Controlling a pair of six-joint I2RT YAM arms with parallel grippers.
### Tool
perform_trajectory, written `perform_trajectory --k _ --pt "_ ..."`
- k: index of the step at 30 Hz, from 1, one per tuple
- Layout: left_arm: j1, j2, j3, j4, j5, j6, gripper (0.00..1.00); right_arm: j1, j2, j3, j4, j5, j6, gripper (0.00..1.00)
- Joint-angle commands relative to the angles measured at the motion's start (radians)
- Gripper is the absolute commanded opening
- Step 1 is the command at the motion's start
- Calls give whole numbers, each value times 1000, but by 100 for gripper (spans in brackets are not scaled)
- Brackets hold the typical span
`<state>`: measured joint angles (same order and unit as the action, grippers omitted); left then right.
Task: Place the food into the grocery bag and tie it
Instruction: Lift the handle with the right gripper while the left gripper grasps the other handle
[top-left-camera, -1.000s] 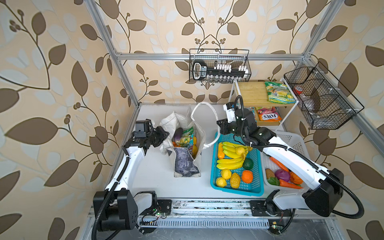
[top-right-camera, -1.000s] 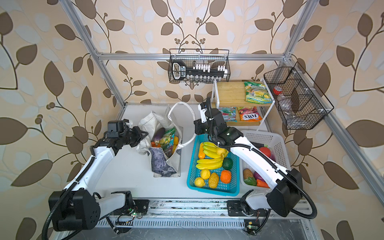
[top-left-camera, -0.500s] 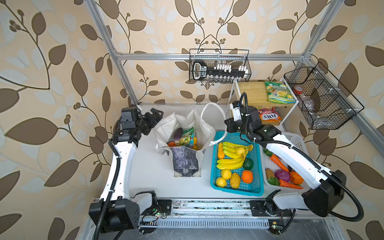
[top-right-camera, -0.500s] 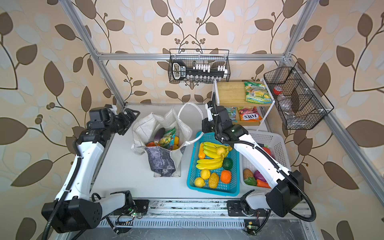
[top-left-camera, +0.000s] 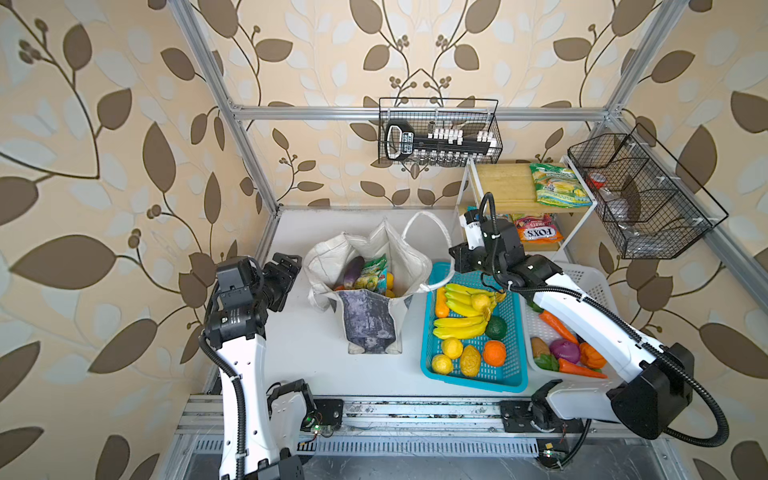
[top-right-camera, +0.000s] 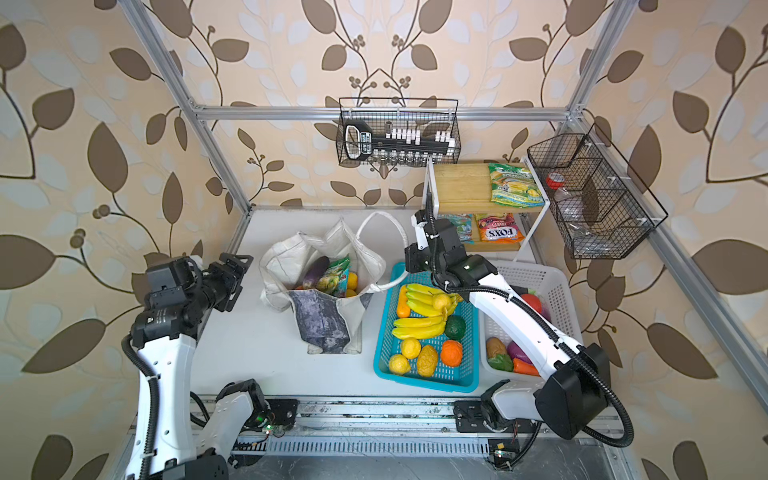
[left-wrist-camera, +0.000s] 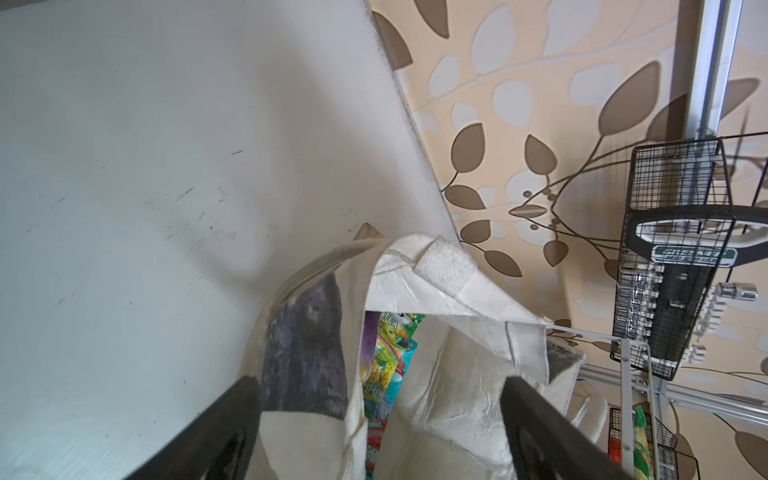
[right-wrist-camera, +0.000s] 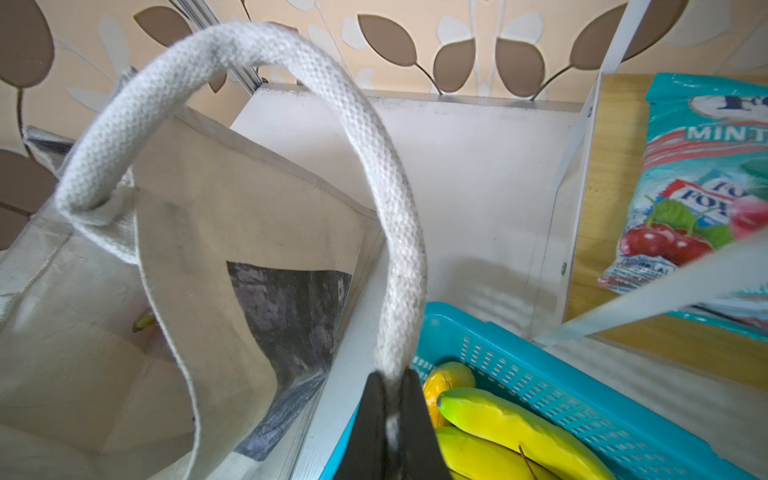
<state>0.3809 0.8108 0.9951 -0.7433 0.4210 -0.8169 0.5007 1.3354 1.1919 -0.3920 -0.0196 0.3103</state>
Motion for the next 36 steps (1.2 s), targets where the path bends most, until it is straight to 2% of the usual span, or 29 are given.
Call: perform_trajectory --k 1,9,12,14,16,18,20,24,26,27,30,31,35,36 --pt "4 -24 1 -168 -52 -72 85 -5 -43 -18 39 -25 0 0" --pt "4 -134 -125 -253 -92 -305 86 -2 -57 -21 42 -43 -1 0" --pt "4 -164 -215 -224 -13 -426 86 -2 -62 -30 43 -44 -8 0" --pt "5 -182 -323 -102 110 -533 85 -2 -67 -42 52 -49 -10 0" --pt "5 -197 -432 50 180 -648 84 -2 -71 -52 58 -54 -10 0" --pt "4 -202 -523 217 197 -739 84 -2 -72 -61 67 -60 -10 0" --pt "3 -174 -577 371 206 -769 87 -2 -71 -64 71 -67 -10 0" --pt "0 -95 -612 438 235 -807 90 -1 -64 -65 74 -70 -7 0" --pt "-1 -65 -664 582 253 -871 87 4 -61 -67 80 -66 -5 0" --pt "-4 -49 -679 627 254 -893 84 6 -58 -68 81 -62 -6 0" --pt "-12 -4 -687 699 250 -902 65 10 -41 -64 84 -59 -3 0" --pt "-12 6 -683 697 246 -893 56 13 -38 -64 86 -59 -2 0" --pt "-10 37 -658 673 216 -839 12 17 -35 -62 91 -58 0 0" --pt "-8 39 -647 657 206 -819 4 16 -35 -61 91 -63 0 0"
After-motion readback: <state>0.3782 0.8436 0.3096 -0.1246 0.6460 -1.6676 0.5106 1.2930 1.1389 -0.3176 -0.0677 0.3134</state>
